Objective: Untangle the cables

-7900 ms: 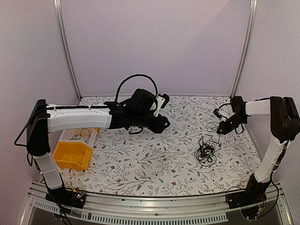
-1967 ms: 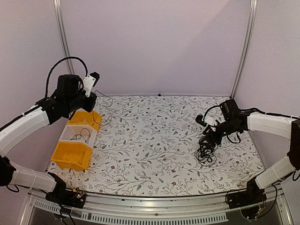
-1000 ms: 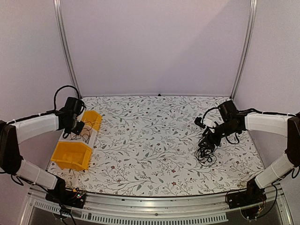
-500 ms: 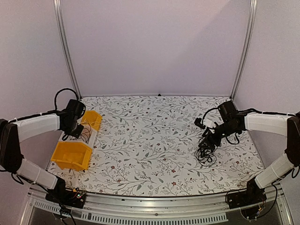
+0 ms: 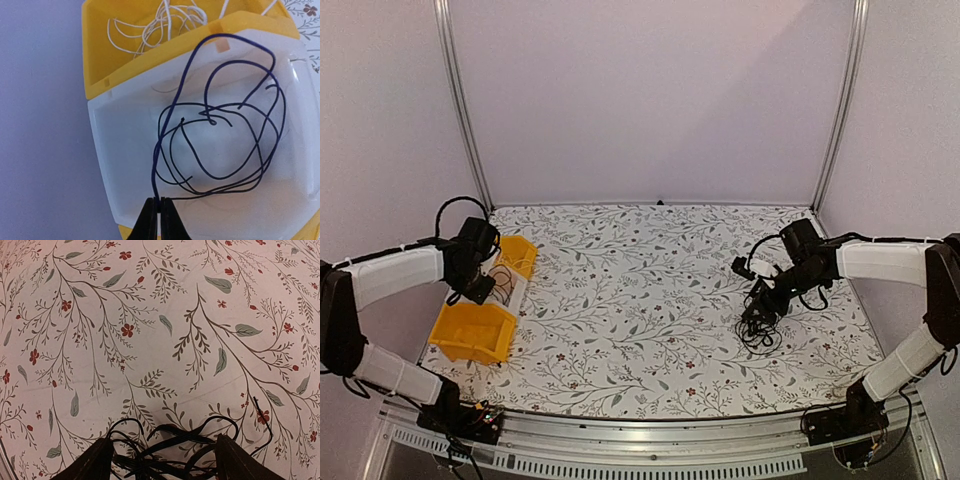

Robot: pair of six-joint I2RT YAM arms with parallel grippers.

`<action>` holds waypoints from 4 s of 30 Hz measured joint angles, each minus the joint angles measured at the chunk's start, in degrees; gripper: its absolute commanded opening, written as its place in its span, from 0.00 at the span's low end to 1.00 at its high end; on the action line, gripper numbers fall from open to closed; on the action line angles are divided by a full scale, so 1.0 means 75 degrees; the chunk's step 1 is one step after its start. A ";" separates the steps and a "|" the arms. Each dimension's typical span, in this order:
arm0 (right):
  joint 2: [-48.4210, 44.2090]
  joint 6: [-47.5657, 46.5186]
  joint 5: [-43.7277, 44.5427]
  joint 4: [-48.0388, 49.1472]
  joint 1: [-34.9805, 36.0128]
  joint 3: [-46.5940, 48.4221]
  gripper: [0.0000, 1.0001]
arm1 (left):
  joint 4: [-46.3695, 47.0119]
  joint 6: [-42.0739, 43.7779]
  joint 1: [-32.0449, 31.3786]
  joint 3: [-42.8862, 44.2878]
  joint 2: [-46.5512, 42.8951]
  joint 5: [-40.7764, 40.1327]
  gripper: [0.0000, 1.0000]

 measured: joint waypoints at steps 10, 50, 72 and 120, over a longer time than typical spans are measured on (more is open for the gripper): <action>0.0023 -0.0015 0.0055 0.0000 0.0000 0.0000 0.74 | -0.0012 0.0000 0.0012 0.0667 0.1851 -0.0146 0.00; 0.0000 -0.0047 0.0414 -0.0895 -0.2159 0.1530 0.52 | 0.3582 -0.1148 -0.4465 0.2684 0.0525 0.2978 0.37; 0.1766 0.0026 -0.0912 -0.3593 -0.2174 0.1833 0.34 | 0.3928 -0.1973 -0.6423 0.5132 0.4704 0.3914 0.39; 0.1157 -0.0510 -0.4809 -0.5916 -0.0901 1.0512 0.00 | 1.1313 -0.0440 -0.6869 0.6408 0.9291 0.4092 0.06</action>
